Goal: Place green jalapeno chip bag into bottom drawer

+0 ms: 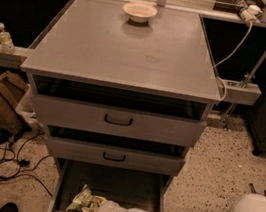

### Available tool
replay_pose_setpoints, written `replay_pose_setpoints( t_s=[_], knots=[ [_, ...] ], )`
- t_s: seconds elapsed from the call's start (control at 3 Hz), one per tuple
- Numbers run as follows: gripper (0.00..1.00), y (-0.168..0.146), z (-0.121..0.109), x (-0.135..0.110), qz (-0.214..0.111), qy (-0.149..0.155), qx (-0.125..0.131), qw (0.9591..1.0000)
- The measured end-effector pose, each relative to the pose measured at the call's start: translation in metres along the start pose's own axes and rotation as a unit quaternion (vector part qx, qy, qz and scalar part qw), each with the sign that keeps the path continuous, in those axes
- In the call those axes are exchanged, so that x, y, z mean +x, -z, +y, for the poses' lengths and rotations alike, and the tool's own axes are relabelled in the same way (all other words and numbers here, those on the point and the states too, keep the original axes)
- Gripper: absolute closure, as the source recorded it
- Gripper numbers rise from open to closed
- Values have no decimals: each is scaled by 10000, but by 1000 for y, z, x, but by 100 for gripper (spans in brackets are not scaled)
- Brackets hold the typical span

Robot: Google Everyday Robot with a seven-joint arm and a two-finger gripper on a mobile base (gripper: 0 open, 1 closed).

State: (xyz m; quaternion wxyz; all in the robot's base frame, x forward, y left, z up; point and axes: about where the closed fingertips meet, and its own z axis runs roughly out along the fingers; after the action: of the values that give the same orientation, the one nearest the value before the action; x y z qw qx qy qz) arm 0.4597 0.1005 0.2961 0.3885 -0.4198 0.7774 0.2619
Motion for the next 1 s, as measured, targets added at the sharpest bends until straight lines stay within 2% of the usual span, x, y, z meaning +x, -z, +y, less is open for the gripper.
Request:
replay_pose_setpoints(
  t_s=[0.33,1.0],
  knots=[
    [100,-11,-14,26,107,-212,102,9997],
    [100,-41,-55,28,105,-308,129,9994]
  ],
)
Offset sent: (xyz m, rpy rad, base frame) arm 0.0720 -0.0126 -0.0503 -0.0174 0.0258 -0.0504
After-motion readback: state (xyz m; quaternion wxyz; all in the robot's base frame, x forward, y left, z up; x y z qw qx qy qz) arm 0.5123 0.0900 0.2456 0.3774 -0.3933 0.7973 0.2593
